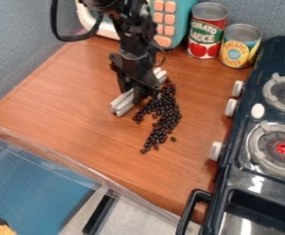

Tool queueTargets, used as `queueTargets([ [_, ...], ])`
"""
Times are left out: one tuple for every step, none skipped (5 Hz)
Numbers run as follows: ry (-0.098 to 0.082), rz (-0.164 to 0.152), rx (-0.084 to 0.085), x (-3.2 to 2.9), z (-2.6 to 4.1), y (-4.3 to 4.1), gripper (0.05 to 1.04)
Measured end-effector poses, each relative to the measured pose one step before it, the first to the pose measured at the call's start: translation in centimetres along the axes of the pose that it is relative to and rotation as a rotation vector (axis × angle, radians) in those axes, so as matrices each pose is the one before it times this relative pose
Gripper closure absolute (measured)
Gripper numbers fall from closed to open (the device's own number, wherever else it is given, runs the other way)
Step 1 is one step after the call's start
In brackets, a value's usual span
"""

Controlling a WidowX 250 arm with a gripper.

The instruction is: Sweep into pile

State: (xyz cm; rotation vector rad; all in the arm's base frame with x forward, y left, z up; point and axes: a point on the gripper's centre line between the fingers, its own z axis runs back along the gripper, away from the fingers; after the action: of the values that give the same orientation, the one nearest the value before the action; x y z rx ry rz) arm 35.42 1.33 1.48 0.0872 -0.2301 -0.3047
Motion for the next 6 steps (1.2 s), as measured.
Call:
queueTargets([
  [-0.0089,0.0103,-0.0184,-0.24,0.192,-0.917,0.712],
  [0.0072,-0.0194,-0.0221,-0.431,0.284,-1.61,0.712],
  [0.005,0.0106,-0.0282,-0.489,0.148,-1.233,0.712],
  [0.0024,0.0061,-0.0156,-0.408,0.068,-0.809,0.712],
  [-0.0067,0.0303,0.0049,-0.159,0.032,-0.029,0.712],
  [0.0022,0.0236,0.0034,0.056,0.315,0.251,0.712],
])
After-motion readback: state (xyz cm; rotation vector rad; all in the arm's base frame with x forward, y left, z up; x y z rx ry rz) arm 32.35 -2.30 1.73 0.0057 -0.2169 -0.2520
